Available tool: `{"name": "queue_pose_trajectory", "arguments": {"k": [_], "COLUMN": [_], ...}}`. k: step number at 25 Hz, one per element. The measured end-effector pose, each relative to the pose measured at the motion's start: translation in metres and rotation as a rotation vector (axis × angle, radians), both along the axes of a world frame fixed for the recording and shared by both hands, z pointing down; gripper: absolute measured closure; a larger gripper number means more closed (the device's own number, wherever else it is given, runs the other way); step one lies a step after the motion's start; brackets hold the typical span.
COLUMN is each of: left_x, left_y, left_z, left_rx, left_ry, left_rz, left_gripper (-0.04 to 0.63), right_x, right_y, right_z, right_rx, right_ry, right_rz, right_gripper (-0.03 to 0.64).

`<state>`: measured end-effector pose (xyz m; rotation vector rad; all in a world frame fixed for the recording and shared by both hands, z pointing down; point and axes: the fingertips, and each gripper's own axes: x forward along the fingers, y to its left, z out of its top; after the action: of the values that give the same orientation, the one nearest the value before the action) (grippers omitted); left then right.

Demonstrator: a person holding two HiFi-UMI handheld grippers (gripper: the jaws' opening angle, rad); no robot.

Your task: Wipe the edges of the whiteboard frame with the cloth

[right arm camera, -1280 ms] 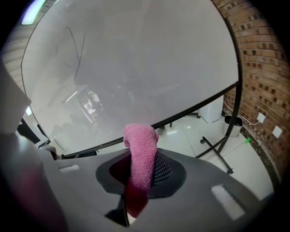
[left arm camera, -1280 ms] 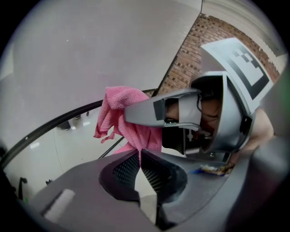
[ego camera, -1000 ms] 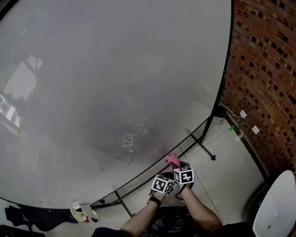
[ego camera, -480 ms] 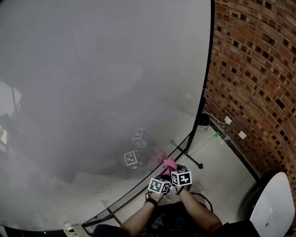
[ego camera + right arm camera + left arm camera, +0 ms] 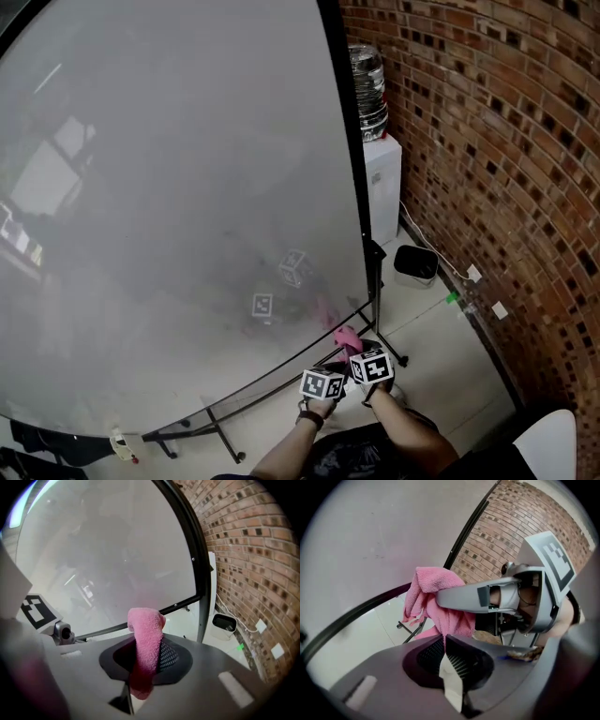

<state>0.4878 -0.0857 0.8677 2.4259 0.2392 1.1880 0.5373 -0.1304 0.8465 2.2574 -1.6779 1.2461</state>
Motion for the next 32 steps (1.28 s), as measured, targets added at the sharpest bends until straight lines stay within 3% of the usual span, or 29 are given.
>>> {"name": "queue_pose_trajectory", "arguments": {"k": [4,8,12,19,27,32], "left_x": [0.051,0.073,0.086,0.106,0.124,0.120], "left_y": [0.025,0.041,0.051,0.058,0.065,0.056], "left_z": [0.003,0.000,-0.009,-0.039,-0.100,-0.158], "left_rx": [-0.039,-0.079,0.011,0.060,0.164,0.209], "left_ry": [0.005,0.012,-0.014,0.028,0.187,0.311], "left_rz": [-0.074,-0.146,-0.103,-0.096,-0.004,0.031], "left_gripper": [0.578,0.578,0.578,0.578,0.578,0.578], "right_x": [0.048,0.073,0.088,0.113,0.135,0.126], "right_y": [0.024,0.038,0.048,0.055,0.062,0.054], "right_z": [0.000,0.000,-0.004,-0.029,-0.105,-0.177], "right_rx": [0.020,0.040,0.067,0.142,0.264,0.333], "right_ry": [0.012,0.007,-0.021,0.005,0.158,0.279], "right_rz": [-0.015,-0.028,-0.009,0.066,0.165,0.129], "right_gripper": [0.560,0.560,0.558,0.561,0.563,0.563]}}
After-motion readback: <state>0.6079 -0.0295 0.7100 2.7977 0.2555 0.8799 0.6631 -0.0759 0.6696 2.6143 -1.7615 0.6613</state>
